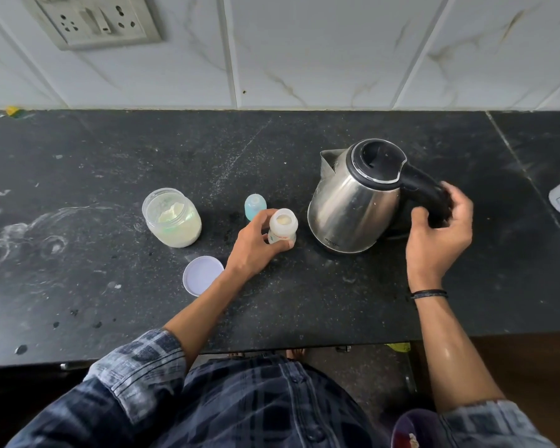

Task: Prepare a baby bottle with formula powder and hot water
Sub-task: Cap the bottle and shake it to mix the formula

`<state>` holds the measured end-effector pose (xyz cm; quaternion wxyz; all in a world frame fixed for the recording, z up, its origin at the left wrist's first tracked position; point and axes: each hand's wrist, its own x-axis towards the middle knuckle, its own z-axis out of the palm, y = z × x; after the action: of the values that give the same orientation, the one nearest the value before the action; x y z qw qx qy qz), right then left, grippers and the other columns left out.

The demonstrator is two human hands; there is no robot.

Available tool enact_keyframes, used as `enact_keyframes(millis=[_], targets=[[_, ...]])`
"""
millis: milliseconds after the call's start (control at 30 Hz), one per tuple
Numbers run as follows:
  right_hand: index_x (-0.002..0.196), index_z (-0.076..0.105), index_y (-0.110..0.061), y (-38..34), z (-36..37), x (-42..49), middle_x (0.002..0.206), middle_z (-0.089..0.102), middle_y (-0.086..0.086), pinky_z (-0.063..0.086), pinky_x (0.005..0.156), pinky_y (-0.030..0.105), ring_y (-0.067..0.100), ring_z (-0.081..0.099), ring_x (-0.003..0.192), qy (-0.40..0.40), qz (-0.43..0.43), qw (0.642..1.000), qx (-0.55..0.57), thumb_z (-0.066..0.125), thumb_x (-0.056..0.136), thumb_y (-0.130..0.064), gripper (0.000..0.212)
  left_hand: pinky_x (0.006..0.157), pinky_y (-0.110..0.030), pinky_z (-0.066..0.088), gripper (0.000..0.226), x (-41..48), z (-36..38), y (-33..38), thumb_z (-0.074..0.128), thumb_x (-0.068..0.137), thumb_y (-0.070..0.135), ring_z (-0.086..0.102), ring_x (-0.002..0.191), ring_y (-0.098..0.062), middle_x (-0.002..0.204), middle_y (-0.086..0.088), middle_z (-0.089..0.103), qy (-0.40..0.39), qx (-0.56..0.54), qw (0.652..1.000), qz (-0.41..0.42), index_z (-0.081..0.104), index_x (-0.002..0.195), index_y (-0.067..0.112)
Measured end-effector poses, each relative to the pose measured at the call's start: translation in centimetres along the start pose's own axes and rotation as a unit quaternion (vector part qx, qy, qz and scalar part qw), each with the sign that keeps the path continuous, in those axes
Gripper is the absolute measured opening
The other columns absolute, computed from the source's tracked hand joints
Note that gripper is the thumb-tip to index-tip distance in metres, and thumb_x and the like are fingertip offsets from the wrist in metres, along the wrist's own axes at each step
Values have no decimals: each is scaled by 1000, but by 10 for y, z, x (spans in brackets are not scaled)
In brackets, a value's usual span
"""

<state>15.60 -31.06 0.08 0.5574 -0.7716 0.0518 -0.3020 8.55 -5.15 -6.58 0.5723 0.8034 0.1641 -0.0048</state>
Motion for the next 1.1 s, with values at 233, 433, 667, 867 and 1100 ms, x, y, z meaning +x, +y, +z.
enact_keyframes(millis=[233, 433, 667, 867, 1100], targets=[[122, 69, -4, 5, -7, 10, 118, 69, 5, 59, 94, 45, 23, 69, 111, 4, 12, 1000, 8, 65, 77, 4, 45, 105, -30, 50, 60, -1, 1, 1, 85, 80, 16, 62, 115, -14, 126, 9, 64, -3, 3, 1000, -7, 56, 131, 27], [122, 67, -9, 6, -10, 13, 122, 68, 7, 57, 96, 46, 21, 68, 114, -20, 12, 1000, 9, 65, 77, 7, 48, 96, -16, 46, 55, -1, 3, 4, 84, 81, 14, 60, 112, -8, 119, 14, 62, -5, -1, 1000, 1, 53, 123, 33], [115, 64, 4, -13, -2, -30, 121, 52, 30, 36, 107, 30, 39, 50, 118, 62, -157, 983, -68, 69, 68, 15, 49, 91, -7, 43, 58, 1, 2, 2, 83, 81, 10, 57, 113, -2, 119, 19, 60, -15, 2, 1000, 4, 54, 126, 32], [106, 69, 2, -10, 31, -100, 112, 59, 14, 47, 93, 49, 27, 55, 109, -132, -245, 960, -25, 68, 79, 9, 28, 106, -28, 50, 68, 2, -7, -6, 72, 79, -5, 58, 125, -9, 137, 7, 60, -7, 27, 999, 27, 56, 139, 23], [143, 47, -11, 9, 69, -139, 134, 44, -13, 48, 107, 36, 17, 49, 129, -312, -33, 949, 8, 83, 82, -12, 71, 83, -15, 50, 53, 6, -24, -5, 63, 78, -12, 56, 97, -14, 112, 0, 51, 114, 74, 988, 77, 66, 124, 15]])
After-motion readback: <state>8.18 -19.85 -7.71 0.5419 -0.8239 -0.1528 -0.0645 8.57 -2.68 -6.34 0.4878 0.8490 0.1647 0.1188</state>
